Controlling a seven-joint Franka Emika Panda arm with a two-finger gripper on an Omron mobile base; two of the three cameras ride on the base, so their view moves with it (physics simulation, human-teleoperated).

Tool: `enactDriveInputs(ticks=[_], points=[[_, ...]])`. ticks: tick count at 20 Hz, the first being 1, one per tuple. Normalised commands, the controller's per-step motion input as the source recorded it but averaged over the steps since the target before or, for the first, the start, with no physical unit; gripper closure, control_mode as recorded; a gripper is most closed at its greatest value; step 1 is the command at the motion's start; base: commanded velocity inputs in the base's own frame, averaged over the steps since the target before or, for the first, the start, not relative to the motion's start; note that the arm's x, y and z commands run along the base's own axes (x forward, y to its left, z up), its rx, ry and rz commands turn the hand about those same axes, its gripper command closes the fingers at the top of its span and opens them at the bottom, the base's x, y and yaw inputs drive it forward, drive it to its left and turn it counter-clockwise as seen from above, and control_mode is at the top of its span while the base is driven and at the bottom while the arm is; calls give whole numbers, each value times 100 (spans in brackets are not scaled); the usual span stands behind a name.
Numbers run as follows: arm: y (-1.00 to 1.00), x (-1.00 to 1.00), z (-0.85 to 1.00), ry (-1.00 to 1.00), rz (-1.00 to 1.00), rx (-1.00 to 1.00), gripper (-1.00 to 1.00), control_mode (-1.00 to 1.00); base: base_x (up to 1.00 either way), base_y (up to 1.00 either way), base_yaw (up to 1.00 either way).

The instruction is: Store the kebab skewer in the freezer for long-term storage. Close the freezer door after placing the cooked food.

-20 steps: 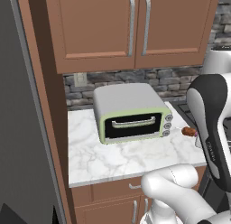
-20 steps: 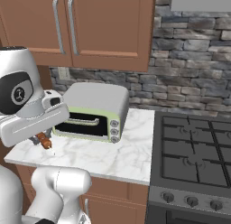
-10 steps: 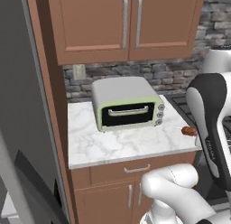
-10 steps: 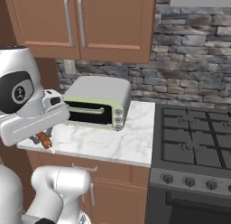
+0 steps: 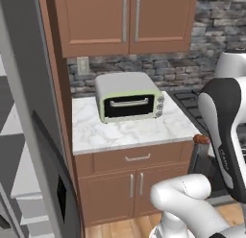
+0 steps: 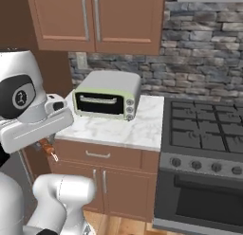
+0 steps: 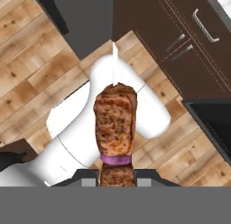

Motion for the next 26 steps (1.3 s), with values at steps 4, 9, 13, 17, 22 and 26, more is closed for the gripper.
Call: enactDriveInputs(ticks=[4,9,13,17,22,26], points=[[0,0,0,0,0,0,100,100,-79,21,0],[0,0,0,0,0,0,100,100,-79,33,0],[0,0,0,0,0,0,100,100,-71,44,1],[0,0,0,0,0,0,100,100,-65,64,0],[0,0,0,0,0,0,100,100,-45,87,0],[0,0,0,0,0,0,100,100,-8,89,0]])
